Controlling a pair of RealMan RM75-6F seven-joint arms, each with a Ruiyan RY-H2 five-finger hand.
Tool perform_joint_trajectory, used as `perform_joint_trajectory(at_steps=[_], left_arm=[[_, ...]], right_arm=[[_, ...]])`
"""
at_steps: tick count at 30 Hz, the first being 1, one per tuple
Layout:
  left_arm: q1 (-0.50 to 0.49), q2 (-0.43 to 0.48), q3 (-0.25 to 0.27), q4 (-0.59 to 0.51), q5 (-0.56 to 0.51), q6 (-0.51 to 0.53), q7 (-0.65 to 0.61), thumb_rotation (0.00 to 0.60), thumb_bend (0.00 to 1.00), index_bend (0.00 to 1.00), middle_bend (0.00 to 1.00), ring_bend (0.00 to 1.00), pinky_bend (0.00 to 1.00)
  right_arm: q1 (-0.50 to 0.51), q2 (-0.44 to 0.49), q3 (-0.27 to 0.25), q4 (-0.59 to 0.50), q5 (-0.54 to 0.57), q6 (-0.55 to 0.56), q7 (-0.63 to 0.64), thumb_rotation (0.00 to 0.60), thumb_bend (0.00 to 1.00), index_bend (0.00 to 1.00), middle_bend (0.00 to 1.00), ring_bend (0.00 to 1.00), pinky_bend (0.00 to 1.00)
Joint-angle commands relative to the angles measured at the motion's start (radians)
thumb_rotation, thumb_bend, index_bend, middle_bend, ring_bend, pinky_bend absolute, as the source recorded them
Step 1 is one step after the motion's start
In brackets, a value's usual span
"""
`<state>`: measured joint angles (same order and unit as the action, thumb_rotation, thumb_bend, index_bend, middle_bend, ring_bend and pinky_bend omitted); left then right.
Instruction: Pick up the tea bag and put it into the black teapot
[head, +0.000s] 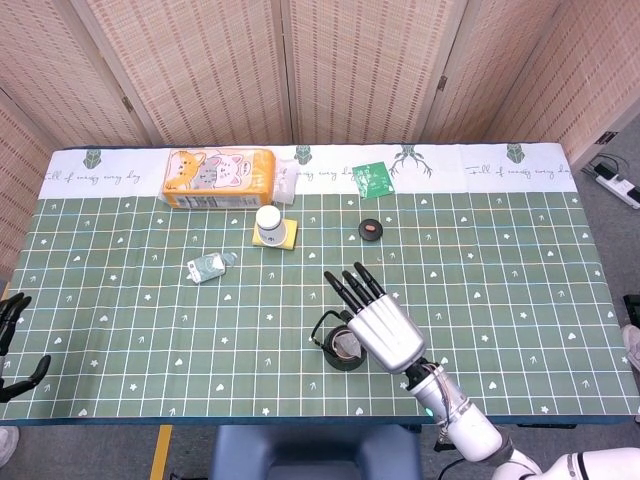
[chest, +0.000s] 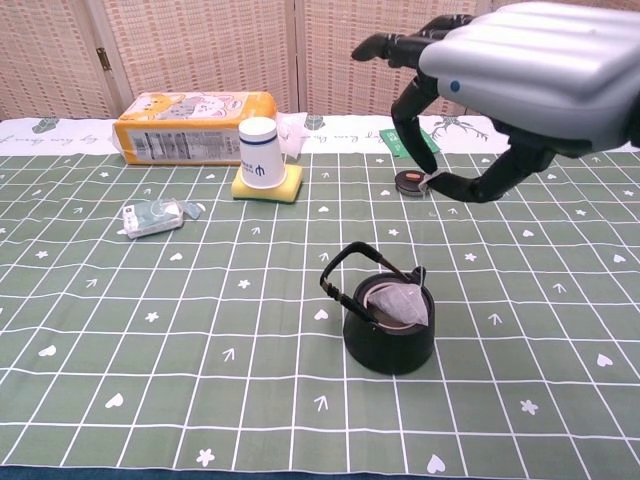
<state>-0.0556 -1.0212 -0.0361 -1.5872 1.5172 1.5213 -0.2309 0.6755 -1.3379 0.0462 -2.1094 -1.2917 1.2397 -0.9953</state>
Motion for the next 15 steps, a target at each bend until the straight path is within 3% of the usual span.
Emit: perform_joint_trajectory(at_steps=[1, 9, 15], left_arm=[[0.0, 0.0, 0.0, 0.001, 0.0, 0.0, 0.0, 0.6, 0.35, 0.0, 0.0, 0.0, 0.0], [0.001, -0.002, 0.001, -0.001, 0.001, 0.0, 0.012, 0.6, 0.35, 0.0, 0.0, 0.0, 0.0], [-0.001, -0.006, -0.001, 0.002, -0.008, -0.007, 0.026, 0.6, 0.35, 0.0, 0.0, 0.0, 0.0]], right_arm=[[-0.003, -0.009, -0.01, 0.018, 0.005, -0.015, 0.008, 0.6, 0.43, 0.67, 0.04, 0.09, 0.0], [-0.033, -0.042, -0.075, 0.123, -0.001, -0.057, 0.067, 0.6, 0.43, 0.68, 0.04, 0.09, 0.0], [-0.093, 0.0, -0.118, 0.157, -0.084, -0.009, 0.167, 0.6, 0.43, 0.68, 0.04, 0.09, 0.0]])
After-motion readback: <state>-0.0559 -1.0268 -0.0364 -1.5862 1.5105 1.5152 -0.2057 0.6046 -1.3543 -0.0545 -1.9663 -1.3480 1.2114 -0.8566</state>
